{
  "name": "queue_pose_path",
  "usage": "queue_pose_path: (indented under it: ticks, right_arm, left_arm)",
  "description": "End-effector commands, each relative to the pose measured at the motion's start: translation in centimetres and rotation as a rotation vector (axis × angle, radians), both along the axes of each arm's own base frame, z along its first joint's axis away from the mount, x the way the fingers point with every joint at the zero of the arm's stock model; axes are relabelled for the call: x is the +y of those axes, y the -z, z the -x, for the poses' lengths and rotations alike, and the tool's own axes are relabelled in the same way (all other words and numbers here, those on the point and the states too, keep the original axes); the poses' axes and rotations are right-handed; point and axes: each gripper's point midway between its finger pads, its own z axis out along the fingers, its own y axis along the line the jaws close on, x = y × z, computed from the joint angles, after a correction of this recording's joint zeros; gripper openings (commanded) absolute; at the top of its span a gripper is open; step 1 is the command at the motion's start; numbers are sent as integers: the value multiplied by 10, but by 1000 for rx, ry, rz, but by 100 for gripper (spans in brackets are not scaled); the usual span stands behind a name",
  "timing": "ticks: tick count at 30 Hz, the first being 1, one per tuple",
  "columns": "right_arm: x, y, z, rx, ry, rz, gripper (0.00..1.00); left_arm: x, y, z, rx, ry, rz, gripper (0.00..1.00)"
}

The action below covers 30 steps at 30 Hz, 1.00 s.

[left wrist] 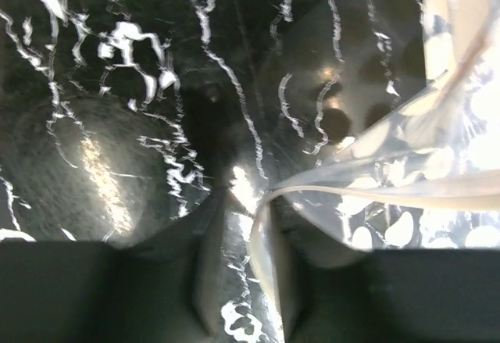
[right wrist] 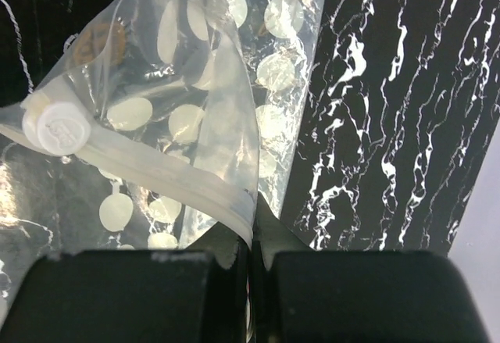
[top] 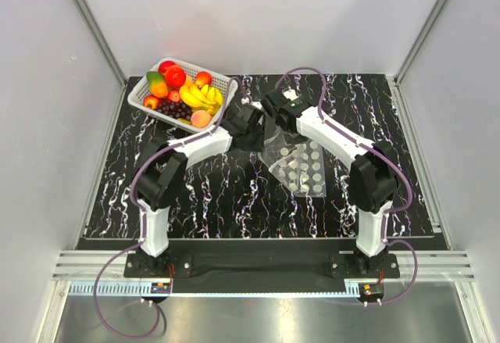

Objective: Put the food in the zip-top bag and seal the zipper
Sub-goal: Open the zipper of the food storage bag.

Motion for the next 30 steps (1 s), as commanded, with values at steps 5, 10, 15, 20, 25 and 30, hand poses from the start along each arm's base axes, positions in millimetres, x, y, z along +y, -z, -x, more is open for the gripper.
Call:
queue_pose_path:
  ticks: [5,10,15,20,25,30]
  right_arm:
    - [18,7,-16,-31,-10,-49,0]
    - [21,10,-22,-13,-16,-31,0]
    - [21,8,-22,-6,-21,-22,0]
    - [14,-5,-17,2,-16,2,0]
    - [9,-14,-15,2,-18,26,0]
    - [10,-10,-16,16,-27,37,0]
  left_arm:
    - [6,-44,-9,-90,-19,202,48]
    - [10,-72,0,-124,-1,299,60]
    - [9,-77,2,-115,21,344,65]
    - [9,-71,2,-88,23,351,65]
    - [30,-101,4,-159,-8,381,66]
    - [82,-121,-1,-213,-118,341,68]
